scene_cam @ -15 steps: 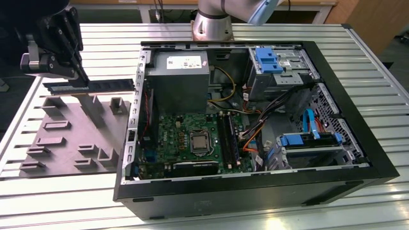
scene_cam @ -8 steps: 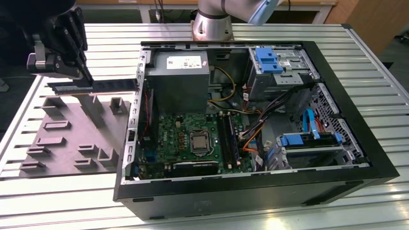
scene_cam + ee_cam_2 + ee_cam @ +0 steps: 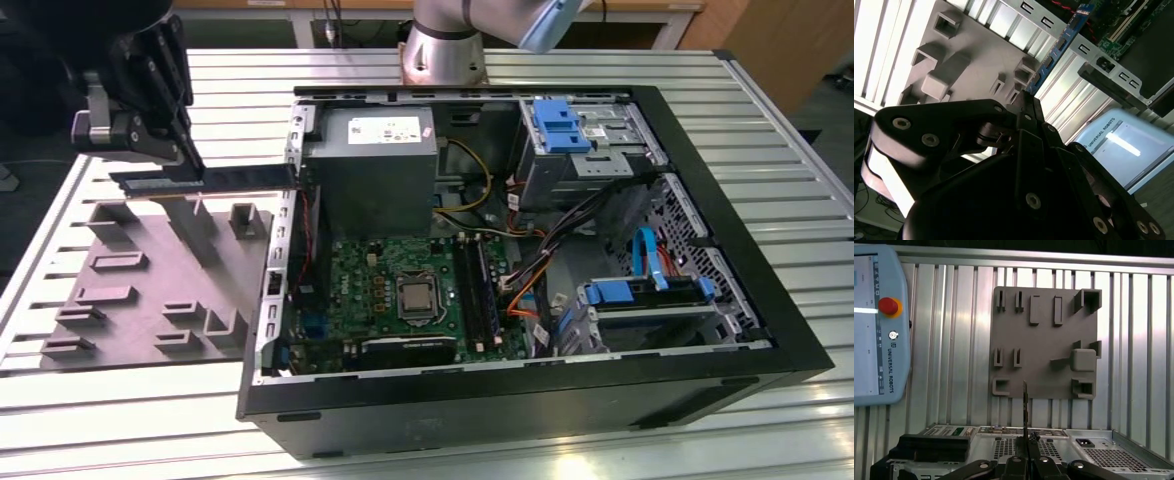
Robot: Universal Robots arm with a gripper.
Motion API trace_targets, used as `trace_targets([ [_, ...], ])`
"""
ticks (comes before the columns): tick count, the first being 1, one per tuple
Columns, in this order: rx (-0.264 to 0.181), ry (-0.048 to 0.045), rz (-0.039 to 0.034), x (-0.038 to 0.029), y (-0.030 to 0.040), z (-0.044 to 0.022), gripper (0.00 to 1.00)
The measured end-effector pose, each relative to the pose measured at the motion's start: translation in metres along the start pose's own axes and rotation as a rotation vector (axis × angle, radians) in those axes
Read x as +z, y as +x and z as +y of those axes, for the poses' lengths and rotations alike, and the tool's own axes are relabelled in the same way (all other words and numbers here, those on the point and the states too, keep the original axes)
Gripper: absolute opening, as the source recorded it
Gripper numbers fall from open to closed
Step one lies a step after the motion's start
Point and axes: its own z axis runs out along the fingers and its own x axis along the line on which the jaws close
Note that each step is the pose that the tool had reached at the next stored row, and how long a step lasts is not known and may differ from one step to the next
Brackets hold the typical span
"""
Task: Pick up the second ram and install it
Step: 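Pick up the second ram and move it above second insertion slot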
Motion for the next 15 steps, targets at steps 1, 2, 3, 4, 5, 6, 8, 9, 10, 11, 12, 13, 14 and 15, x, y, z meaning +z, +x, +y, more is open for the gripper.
trace_targets([
  [1, 0.0, 0.0001, 0.0, 0.0, 0.0, -0.0009, 0.12],
  [2, 0.0, 0.0001, -0.0001, 0.0, 0.0001, -0.002, 0.12],
  [3, 0.0, 0.0001, 0.0, -0.0001, 0.0001, -0.003, 0.12],
  [4, 0.0, 0.0001, 0.0, -0.0001, 0.0001, -0.004, 0.12],
  [5, 0.0, 0.0, 0.0, -0.0002, 0.0001, -0.0051, 0.12],
  [6, 0.0, 0.0001, 0.0, -0.0002, 0.0001, -0.0062, 0.12],
  [8, 0.0, 0.0001, 0.0, -0.0002, 0.0002, -0.0083, 0.12],
  [9, 0.0, 0.0001, 0.0, -0.0002, 0.0002, -0.0094, 0.12],
  [10, 0.0, 0.0001, 0.0, -0.0003, 0.0002, -0.0105, 0.12],
  [11, 0.0, 0.0001, 0.0, -0.0003, 0.0003, -0.0115, 0.12],
  [12, 0.0, 0.0001, 0.0, -0.0003, 0.0003, -0.0126, 0.12],
  [13, 0.0, 0.0001, 0.0, -0.0004, 0.0003, -0.0135, 0.12],
  [14, 0.0, 0.0, 0.0, -0.0004, 0.0003, -0.0145, 0.12],
  [15, 0.0, 0.0001, -0.0001, -0.0004, 0.0004, -0.0155, 0.12],
])
